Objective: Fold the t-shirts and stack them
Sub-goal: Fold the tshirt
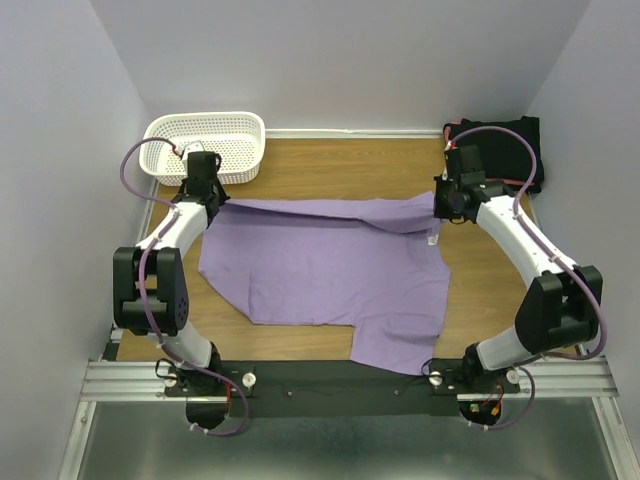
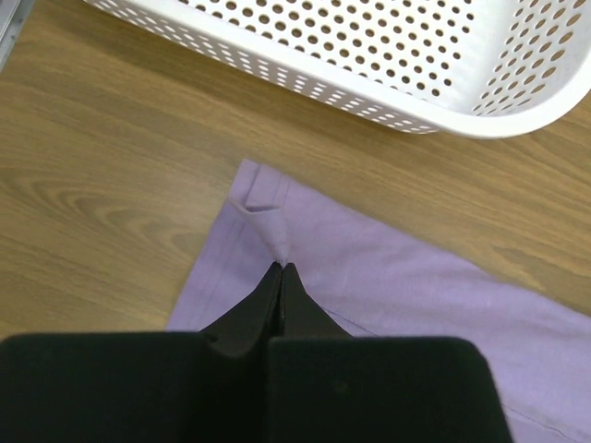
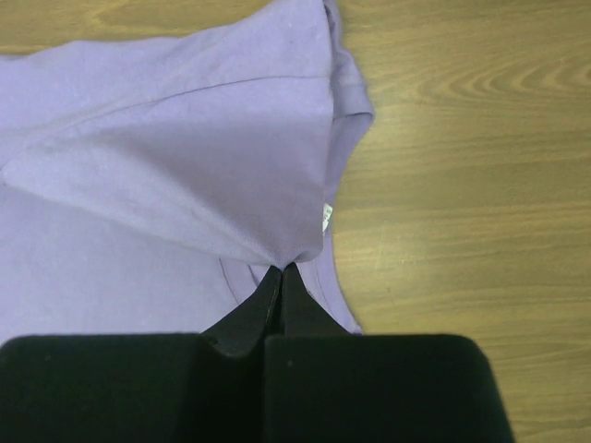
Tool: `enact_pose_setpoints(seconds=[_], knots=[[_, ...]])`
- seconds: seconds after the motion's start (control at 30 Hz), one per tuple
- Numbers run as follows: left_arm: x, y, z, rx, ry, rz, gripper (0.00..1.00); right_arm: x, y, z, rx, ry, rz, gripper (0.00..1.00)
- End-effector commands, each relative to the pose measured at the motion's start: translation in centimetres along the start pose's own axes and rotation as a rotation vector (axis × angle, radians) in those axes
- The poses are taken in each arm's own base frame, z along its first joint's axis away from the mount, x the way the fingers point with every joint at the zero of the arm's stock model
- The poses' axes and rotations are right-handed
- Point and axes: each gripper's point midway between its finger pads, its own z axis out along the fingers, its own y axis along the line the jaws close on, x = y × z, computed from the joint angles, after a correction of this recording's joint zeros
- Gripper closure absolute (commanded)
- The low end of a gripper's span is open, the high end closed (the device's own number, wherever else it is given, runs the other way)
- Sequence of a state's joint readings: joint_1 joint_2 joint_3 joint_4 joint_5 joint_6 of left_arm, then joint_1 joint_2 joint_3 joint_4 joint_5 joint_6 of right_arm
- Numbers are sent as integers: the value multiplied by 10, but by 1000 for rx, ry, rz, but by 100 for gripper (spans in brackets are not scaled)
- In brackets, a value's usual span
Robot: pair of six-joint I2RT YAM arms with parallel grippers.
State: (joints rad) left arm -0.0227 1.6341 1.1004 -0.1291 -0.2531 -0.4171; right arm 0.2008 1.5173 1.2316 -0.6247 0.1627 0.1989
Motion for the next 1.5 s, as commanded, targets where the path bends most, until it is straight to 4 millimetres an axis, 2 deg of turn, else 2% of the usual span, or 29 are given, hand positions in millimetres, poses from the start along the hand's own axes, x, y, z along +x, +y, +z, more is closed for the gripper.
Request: enact_pose_setpoints(seconds=[0.0, 0.1, 0.3, 0.43, 0.63, 0.97, 1.27, 1.37, 1.47], knots=[[-4, 16, -9, -49, -18, -13, 100, 6, 0, -19, -22, 12, 28, 99], [3, 19, -8, -59, -9, 1, 100, 13, -2, -20, -16, 22, 31, 100], [22, 34, -2, -116, 26, 48, 100, 38, -2, -14, -17, 84, 41, 99], [46, 39, 0, -129, 92, 44, 100, 67, -7, -4, 5, 156, 45, 100], [63, 54, -3, -189, 132, 51, 100, 96, -13, 7, 42, 233, 52, 100], [70, 54, -2, -197, 161, 33, 100, 92, -14, 4, 48, 211, 66, 100], [48, 47, -14, -181, 119, -6, 100, 60, -5, -15, -2, 124, 94, 99], [52, 50, -13, -192, 129, 2, 100, 62, -1, -22, -28, 134, 103, 100], [64, 57, -9, -218, 154, 16, 100, 74, -3, -22, -24, 159, 105, 100]])
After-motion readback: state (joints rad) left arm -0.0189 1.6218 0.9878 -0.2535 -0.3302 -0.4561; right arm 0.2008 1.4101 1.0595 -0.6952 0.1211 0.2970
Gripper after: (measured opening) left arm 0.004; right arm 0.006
